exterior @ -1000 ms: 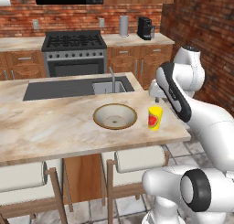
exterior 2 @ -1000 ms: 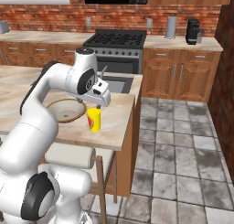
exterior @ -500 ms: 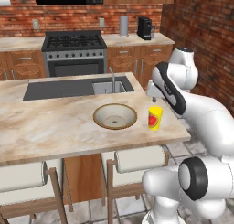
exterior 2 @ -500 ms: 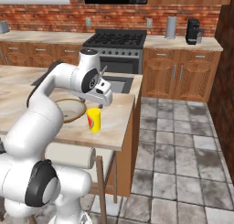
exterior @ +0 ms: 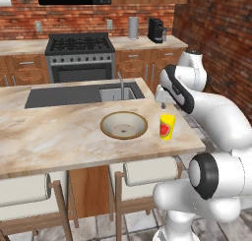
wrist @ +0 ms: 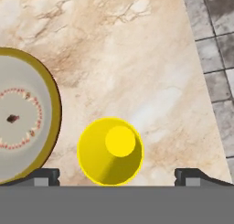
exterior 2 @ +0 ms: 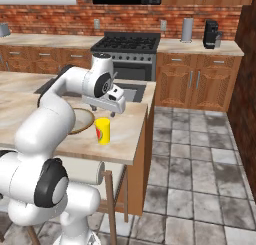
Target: Place the cup inside the bowl on the dining table and move the bowl to any counter.
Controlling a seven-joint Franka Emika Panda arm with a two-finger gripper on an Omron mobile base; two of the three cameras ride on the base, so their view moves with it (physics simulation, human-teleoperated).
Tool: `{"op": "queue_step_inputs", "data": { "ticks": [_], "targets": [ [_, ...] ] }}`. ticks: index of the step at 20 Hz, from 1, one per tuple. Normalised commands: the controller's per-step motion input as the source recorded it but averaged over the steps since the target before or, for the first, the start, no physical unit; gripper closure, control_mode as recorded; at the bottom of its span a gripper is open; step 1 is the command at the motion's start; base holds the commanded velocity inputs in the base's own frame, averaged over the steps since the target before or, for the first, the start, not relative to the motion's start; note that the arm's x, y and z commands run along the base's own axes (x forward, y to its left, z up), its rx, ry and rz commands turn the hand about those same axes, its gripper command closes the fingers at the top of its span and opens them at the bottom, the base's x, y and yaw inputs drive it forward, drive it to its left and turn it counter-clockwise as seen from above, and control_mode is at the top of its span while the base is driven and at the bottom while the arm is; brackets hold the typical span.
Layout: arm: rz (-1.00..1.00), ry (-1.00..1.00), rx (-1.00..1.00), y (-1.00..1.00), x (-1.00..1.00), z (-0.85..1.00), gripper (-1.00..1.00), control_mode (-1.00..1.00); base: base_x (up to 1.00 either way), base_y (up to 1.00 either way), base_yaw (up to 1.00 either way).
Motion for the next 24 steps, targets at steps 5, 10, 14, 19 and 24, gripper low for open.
{"op": "queue_step_inputs", "data": {
  "ticks": [5,10,14,19,24],
  "targets": [
    [0.0,0.04,0.0,-0.1,0.0,-0.02,-1.0,-1.0,0.0,0.0,0.0],
    [0.0,0.04,0.0,-0.1,0.0,-0.07,-1.0,-1.0,0.0,0.0,0.0],
    [0.0,0.01,0.0,-0.02,0.0,-0.15,-1.0,-1.0,0.0,0.0,0.0],
    [0.0,0.0,0.0,0.0,0.0,-0.22,-1.0,-1.0,0.0,0.0,0.0],
    [0.0,0.0,0.0,0.0,0.0,-0.25,-1.0,-1.0,0.0,0.0,0.0]
  ]
}}
